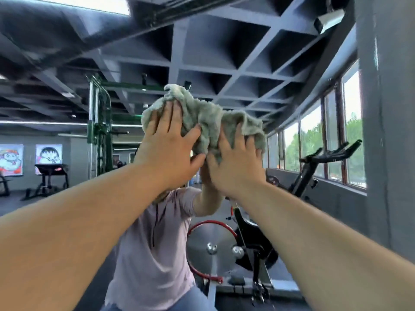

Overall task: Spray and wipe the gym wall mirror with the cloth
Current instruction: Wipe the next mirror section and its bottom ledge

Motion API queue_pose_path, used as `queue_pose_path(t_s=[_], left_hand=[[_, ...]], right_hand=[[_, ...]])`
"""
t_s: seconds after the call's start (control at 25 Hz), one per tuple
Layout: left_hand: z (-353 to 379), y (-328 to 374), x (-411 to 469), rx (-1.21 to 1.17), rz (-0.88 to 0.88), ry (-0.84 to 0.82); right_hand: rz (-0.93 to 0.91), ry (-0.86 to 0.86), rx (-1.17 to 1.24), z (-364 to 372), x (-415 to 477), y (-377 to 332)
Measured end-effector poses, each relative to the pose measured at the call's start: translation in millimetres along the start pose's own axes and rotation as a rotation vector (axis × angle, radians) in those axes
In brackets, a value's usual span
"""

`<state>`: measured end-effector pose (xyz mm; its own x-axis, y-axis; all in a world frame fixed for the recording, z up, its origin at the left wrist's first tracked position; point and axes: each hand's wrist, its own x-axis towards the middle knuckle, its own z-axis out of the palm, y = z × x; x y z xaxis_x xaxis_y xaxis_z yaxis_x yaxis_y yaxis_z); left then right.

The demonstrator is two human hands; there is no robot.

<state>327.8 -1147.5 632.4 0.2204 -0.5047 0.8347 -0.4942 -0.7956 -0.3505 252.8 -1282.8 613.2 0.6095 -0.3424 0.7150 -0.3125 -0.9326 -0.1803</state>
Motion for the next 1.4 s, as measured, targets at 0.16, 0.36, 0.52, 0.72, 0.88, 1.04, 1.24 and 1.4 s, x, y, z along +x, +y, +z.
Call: queue_pose_path(t_s=[0.16,0.36,0.52,0.72,0.88,1.04,1.24,1.4], left_hand=[[1,2,-15,0.092,0.040,0.030],[-27,-2,49,-0.042,-0.021,0.061],[-8,41,52,0.016,0.009,0.104],[1,43,59,0.069,0.031,0.057],[-6,66,67,0.068,-0.007,-0.016],[-20,24,60,0.162,-0.008,-0.044],[-33,-47,40,0.158,-0.230,-0.098],[-61,-96,64,0.095,-0.319,-0.104]], right_hand=[[0.015,0.132,-0.080,3,10,33],[0.056,0.060,0.016,-27,44,46],[-0.059,0.078,-0.079,11,0,55],[0.002,0.065,-0.077,-24,49,83],[-0.018,0.121,-0.078,-16,38,76],[-0.070,0.102,-0.041,-16,29,54],[-0.184,0.111,-0.055,-23,45,-16],[-0.251,0.202,0.004,-56,85,-83]])
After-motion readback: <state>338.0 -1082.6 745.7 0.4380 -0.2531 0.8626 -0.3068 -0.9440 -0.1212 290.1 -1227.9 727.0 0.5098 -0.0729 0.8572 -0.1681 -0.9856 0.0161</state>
